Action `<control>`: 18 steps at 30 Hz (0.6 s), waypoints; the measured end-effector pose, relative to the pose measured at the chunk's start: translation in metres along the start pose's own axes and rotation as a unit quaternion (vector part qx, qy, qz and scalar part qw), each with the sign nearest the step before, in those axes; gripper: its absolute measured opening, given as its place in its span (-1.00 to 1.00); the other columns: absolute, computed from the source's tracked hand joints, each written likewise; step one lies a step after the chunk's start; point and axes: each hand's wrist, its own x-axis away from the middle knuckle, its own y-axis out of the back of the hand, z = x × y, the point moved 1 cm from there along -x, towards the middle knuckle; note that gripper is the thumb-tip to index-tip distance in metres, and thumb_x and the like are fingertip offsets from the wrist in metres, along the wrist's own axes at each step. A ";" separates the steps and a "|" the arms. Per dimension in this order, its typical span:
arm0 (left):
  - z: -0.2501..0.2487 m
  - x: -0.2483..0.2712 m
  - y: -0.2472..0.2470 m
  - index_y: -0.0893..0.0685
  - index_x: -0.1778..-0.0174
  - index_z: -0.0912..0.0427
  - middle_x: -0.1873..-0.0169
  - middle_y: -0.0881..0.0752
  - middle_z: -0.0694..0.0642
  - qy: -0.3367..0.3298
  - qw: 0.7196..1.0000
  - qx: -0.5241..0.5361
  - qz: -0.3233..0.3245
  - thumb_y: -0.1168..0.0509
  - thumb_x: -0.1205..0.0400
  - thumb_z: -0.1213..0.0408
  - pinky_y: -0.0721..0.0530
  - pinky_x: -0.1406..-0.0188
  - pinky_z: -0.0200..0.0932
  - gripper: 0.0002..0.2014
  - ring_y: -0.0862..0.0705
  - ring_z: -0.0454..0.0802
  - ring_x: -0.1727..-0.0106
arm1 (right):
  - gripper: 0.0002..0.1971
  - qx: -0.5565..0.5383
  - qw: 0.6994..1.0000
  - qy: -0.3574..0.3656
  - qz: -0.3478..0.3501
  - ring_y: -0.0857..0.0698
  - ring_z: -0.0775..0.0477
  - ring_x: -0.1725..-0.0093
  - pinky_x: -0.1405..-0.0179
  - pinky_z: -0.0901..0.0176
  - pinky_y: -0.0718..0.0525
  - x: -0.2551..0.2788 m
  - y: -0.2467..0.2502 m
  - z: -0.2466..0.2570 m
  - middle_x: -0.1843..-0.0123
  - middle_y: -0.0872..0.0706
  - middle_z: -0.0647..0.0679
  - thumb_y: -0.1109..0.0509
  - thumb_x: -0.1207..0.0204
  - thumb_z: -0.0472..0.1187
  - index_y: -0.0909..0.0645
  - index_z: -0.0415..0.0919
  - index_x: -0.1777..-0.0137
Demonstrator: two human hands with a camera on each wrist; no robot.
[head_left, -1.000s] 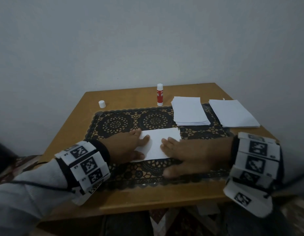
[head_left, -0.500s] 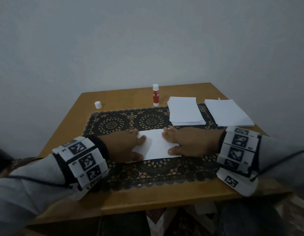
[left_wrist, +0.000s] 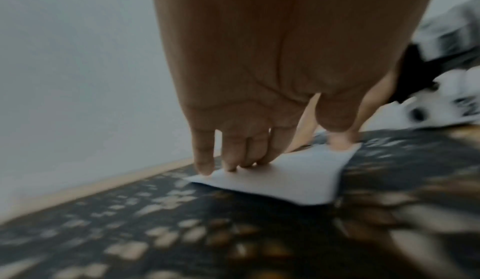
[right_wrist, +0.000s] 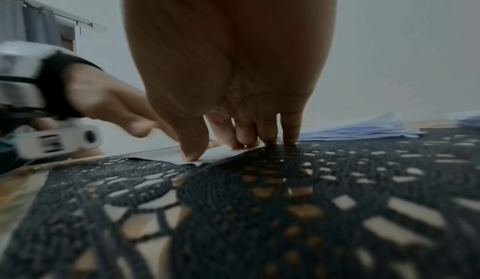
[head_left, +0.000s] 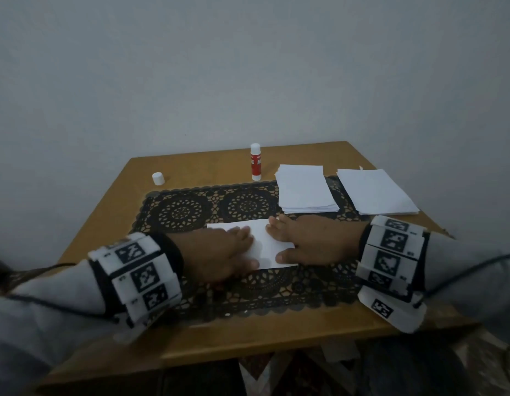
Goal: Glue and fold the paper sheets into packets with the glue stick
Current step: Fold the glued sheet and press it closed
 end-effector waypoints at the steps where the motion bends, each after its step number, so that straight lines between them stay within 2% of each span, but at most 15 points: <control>1: 0.006 -0.002 0.004 0.14 -0.69 0.17 -0.68 0.15 0.11 0.024 1.000 -0.007 -0.006 0.13 -0.73 -0.15 -0.03 -0.66 -0.05 -0.30 0.01 0.01 -0.69 | -0.28 -0.002 1.000 -0.001 -0.002 0.09 -0.04 -0.73 -0.64 0.15 0.04 0.000 0.000 0.000 -0.76 0.15 -0.06 -0.07 -0.74 0.13 0.14 -0.16 -0.74; 3: 0.007 -0.004 0.004 0.16 -0.69 0.20 -0.68 0.17 0.14 0.035 0.999 -0.023 -0.004 0.13 -0.72 -0.19 -0.04 -0.66 -0.02 -0.26 0.03 0.02 -0.69 | -0.28 -0.007 1.000 -0.003 -0.005 0.07 -0.03 -0.73 -0.64 0.15 0.03 0.001 0.000 0.002 -0.76 0.13 -0.05 -0.09 -0.73 0.13 0.11 -0.14 -0.74; 7: -0.005 -0.001 -0.002 0.17 -0.69 0.13 -0.67 0.21 0.08 -0.023 1.000 -0.004 0.013 0.12 -0.72 -0.18 0.02 -0.62 -0.09 -0.28 0.03 -0.01 -0.69 | -0.28 -0.013 1.000 -0.001 -0.022 -0.03 -0.04 -0.72 -0.62 0.17 -0.03 0.002 0.001 0.001 -0.76 0.05 -0.04 -0.15 -0.71 0.13 0.04 -0.13 -0.74; 9: 0.006 -0.002 0.005 0.14 -0.69 0.18 -0.68 0.17 0.12 0.013 1.000 0.002 -0.003 0.12 -0.74 -0.14 0.01 -0.63 -0.09 -0.30 0.03 0.02 -0.69 | -0.28 -0.018 0.999 -0.006 -0.026 -0.02 -0.03 -0.72 -0.62 0.17 -0.02 0.002 0.001 0.001 -0.76 0.05 -0.01 -0.16 -0.71 0.15 0.03 -0.10 -0.74; 11: 0.009 0.002 0.000 0.18 -0.68 0.18 -0.67 0.21 0.13 0.034 0.999 -0.012 -0.010 0.10 -0.72 -0.18 -0.03 -0.64 -0.05 -0.26 0.05 0.04 -0.69 | -0.28 -0.020 0.999 -0.008 -0.026 -0.01 -0.04 -0.72 -0.63 0.15 -0.01 0.003 0.001 0.001 -0.76 0.05 -0.02 -0.16 -0.71 0.14 0.03 -0.10 -0.74; 15: -0.008 0.018 -0.016 0.20 -0.69 0.05 -0.66 0.26 0.01 -0.051 0.998 0.000 0.029 0.09 -0.70 -0.23 -0.02 -0.66 -0.06 -0.26 0.06 -0.07 -0.68 | -0.28 -0.017 1.000 -0.004 -0.023 -0.02 -0.05 -0.72 -0.63 0.14 -0.02 0.002 -0.001 0.001 -0.76 0.05 -0.03 -0.15 -0.71 0.14 0.04 -0.12 -0.74; 16: -0.005 0.019 -0.013 0.19 -0.69 0.05 -0.67 0.24 0.01 -0.044 0.999 0.010 0.023 0.09 -0.71 -0.20 -0.01 -0.66 -0.07 -0.28 0.06 -0.08 -0.68 | -0.27 -0.015 1.000 -0.004 -0.025 -0.01 -0.04 -0.72 -0.64 0.14 -0.02 0.001 -0.001 0.000 -0.76 0.05 -0.03 -0.15 -0.71 0.15 0.04 -0.12 -0.74; 18: 0.008 0.019 -0.010 0.21 -0.69 0.11 -0.67 0.23 0.06 0.011 1.000 0.000 0.001 0.12 -0.72 -0.18 0.01 -0.67 -0.06 -0.28 0.09 -0.04 -0.69 | -0.27 -0.013 1.000 -0.006 -0.028 0.00 -0.04 -0.72 -0.64 0.13 -0.01 0.000 0.000 0.001 -0.76 0.06 -0.04 -0.15 -0.71 0.14 0.05 -0.12 -0.74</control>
